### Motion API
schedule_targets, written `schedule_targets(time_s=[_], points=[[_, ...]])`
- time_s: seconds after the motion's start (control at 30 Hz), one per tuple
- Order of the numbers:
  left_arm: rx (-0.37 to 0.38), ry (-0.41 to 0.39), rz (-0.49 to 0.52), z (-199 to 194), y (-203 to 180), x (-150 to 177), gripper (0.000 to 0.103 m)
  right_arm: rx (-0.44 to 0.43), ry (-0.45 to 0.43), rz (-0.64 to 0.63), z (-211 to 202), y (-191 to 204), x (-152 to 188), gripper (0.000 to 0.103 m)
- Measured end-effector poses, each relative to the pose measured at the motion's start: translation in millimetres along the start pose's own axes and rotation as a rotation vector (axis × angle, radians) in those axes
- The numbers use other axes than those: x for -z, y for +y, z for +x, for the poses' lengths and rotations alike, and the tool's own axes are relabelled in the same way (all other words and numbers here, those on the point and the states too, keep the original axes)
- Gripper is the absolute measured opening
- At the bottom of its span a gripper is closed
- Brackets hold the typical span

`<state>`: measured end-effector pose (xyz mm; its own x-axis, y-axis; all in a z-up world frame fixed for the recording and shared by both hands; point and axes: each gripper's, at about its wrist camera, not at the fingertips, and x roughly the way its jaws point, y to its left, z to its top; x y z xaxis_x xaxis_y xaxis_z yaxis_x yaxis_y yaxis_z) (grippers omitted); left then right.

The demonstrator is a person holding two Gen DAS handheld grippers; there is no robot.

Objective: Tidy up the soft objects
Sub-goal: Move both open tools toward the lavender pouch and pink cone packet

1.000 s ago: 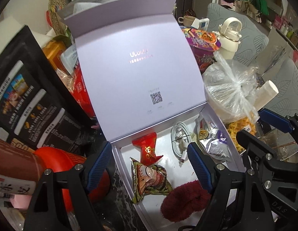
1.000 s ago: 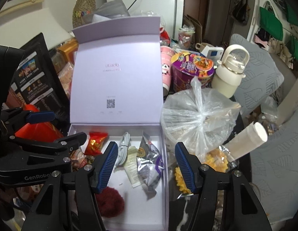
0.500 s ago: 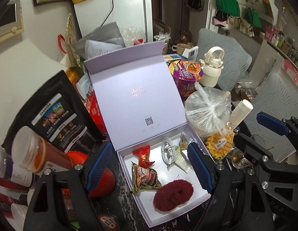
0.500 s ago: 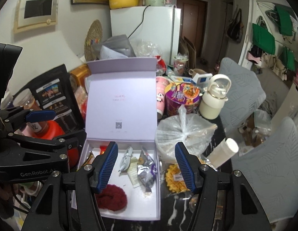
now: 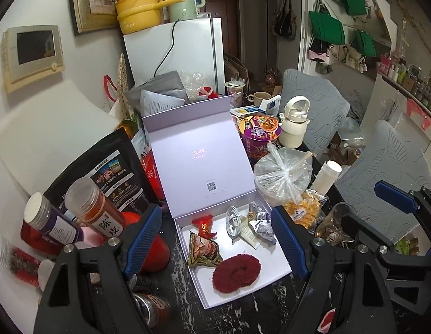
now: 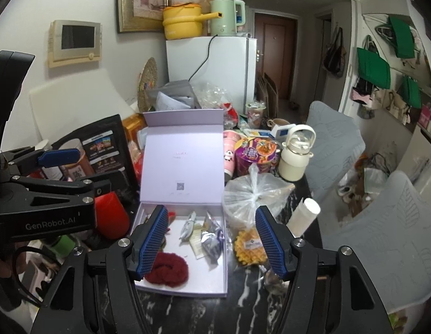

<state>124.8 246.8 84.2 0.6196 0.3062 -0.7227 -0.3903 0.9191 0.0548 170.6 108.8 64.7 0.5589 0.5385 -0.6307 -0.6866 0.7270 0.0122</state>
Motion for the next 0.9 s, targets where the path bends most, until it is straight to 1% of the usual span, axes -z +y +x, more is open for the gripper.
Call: schedule_targets(time_s=[0.2, 0.4, 0.5, 0.6, 0.9], points=[[0.004, -0.009, 0.012, -28, -25, 18, 0.081, 0.008, -0.025, 0.001, -37, -9, 20, 0.07], [0.022, -0.001, 0.062, -50, -60, 42, 0.081, 0.021, -0.028, 0.017, -72, -29, 46, 0.074], [0.06, 0.012, 0.077, -58, -81, 55, 0.081, 0.032, -0.017, 0.033, -86, -42, 59, 0.074], [0.077, 0.014, 0.085, -65, -98, 67, 0.081, 0.046, -0.007, 0.044, -101, -56, 73, 0.074], [0.138, 0.054, 0.103, -79, -152, 98, 0.081, 0.08, 0.019, 0.076, -136, -98, 112, 0.074]])
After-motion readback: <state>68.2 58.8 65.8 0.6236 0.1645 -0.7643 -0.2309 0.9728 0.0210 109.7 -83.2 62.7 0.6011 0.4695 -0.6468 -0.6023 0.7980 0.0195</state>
